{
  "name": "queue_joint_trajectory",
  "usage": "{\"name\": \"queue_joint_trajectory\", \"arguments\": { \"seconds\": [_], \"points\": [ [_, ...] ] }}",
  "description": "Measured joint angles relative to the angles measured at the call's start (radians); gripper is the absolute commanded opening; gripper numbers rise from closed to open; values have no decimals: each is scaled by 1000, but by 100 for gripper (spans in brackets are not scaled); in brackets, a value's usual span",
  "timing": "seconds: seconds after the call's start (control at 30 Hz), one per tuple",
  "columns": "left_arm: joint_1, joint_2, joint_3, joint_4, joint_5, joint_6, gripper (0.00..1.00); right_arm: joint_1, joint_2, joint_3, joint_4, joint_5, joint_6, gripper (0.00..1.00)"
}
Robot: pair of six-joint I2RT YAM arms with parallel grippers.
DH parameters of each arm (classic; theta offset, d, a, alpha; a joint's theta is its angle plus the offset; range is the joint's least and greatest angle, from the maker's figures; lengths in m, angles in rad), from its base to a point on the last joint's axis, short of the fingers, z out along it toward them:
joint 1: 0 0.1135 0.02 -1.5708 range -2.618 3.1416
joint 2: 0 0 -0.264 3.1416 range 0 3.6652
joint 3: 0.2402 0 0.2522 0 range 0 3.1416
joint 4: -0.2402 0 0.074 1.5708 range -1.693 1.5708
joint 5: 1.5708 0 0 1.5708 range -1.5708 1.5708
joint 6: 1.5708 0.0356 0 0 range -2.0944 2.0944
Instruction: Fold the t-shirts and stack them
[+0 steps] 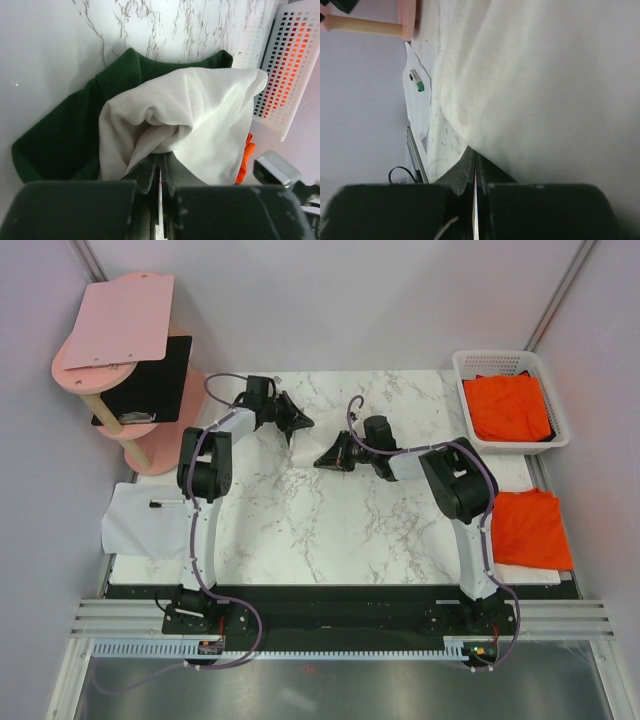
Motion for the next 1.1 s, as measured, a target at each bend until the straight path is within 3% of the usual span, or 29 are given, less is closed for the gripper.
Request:
{"name": "queue_joint_trajectory", "arguments": {
  "seconds": [0.33, 0.47, 0.77, 1.1],
  "points": [
    [10, 5, -26, 31, 26, 0, 2, 15, 0, -62, -77, 1, -53, 0],
    [11, -55, -134, 65, 45, 0, 2, 15, -29, -100, -87, 3, -71, 0],
    [13, -380, -421, 192, 71, 0, 2, 11, -225, -71, -152, 12, -122, 0],
    [-29, -424, -560, 347, 133, -47, 2, -60, -140, 36, -170, 18, -145, 0]
  ]
}}
